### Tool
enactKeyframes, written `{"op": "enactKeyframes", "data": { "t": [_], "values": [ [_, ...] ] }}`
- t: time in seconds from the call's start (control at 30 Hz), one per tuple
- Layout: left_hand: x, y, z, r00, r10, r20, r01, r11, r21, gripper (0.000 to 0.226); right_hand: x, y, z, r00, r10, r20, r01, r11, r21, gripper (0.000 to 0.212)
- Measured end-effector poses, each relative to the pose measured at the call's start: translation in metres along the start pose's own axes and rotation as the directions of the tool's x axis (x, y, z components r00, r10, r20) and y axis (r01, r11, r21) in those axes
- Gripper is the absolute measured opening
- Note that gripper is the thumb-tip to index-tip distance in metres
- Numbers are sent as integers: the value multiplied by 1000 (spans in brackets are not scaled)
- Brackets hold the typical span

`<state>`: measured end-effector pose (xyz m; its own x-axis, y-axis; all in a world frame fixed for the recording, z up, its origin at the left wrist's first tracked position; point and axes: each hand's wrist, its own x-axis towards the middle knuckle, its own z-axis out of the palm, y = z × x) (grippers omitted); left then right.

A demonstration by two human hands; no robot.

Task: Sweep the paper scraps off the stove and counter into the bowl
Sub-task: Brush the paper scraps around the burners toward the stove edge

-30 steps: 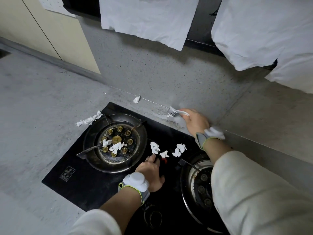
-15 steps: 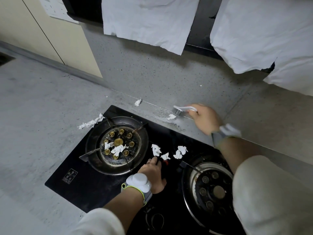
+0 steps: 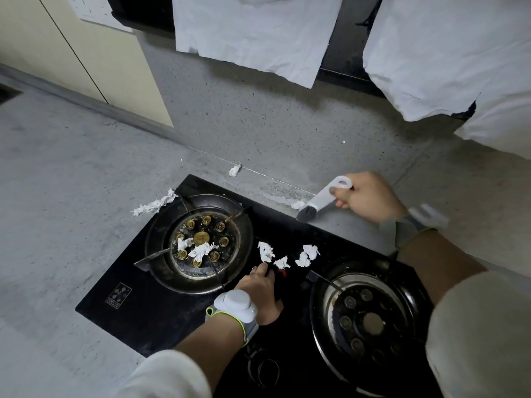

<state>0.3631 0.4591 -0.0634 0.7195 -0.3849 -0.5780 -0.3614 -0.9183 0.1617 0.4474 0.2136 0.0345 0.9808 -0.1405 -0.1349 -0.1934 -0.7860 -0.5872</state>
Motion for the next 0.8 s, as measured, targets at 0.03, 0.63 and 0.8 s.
{"op": "enactKeyframes", "data": {
  "t": [0.03,0.63,0.8],
  "values": [
    [0,0,0,1000,1,-4,-1,1000,-2,71,4,3,-1,999,22,-40,-20,998,57,23],
    [3,-3,3,999,-4,-46,4,1000,17,75,-73,4,-2,999,-17,39,8,974,227,11],
    [-1,-2,6,998,9,-64,-12,999,-46,76,-78,12,21,984,118,-130,-111,992,62,17]
  ]
}}
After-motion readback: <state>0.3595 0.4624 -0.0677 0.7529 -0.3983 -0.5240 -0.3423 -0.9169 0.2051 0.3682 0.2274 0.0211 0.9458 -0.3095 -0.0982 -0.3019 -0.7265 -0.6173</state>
